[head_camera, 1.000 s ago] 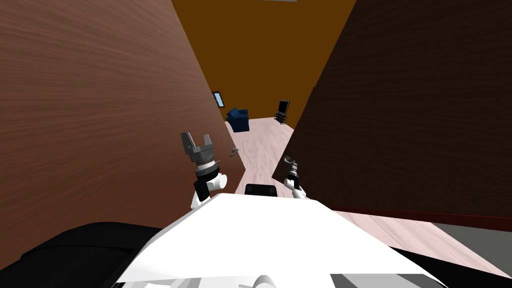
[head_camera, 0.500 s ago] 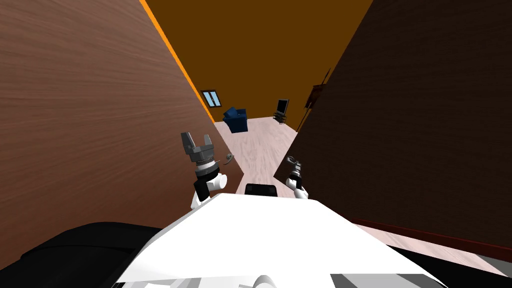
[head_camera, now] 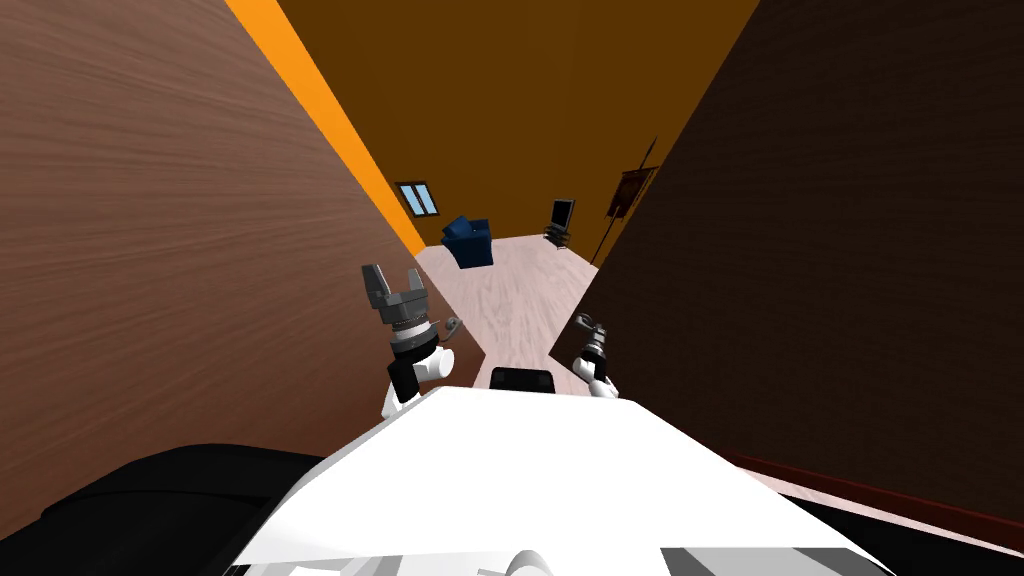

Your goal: Push the door open

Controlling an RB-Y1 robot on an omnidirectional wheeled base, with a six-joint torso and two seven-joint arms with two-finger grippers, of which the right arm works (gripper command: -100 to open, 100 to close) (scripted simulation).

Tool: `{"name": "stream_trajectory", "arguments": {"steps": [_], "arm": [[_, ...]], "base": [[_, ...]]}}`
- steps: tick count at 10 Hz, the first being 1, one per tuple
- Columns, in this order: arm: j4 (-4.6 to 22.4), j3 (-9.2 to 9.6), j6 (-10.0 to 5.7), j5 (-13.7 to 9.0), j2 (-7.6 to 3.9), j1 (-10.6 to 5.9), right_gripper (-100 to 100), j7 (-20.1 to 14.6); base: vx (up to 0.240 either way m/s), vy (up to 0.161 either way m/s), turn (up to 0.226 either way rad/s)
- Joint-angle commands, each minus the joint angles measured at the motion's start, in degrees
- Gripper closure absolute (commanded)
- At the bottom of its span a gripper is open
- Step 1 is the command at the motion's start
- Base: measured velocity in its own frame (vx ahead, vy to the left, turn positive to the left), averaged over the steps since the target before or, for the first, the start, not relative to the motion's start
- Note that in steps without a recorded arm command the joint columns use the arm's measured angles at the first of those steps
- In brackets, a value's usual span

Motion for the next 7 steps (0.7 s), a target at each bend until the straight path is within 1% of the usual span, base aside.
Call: {"name": "stream_trajectory", "arguments": {"steps": [1, 2, 3, 4, 7], "arm": [[-0.72, -1.76, -0.56, -0.89, -0.82, -0.06, 100, 0.59], [0.98, -1.76, -0.56, -0.89, -0.82, -0.06, 100, 0.59], [-0.01, -1.76, -0.56, -0.89, -0.82, -0.06, 100, 0.59], [-0.86, -2.94, -0.70, -1.61, -0.21, -0.03, 100, 1.24], [-1.05, -4.50, -0.89, -2.56, 1.03, -0.01, 100, 2.11]], "base": [[0.203, -0.006, -0.058], [0.152, -0.013, -0.030], [0.060, -0.018, -0.030], [0.134, 0.000, -0.059], [0.210, -0.003, -0.082]]}}
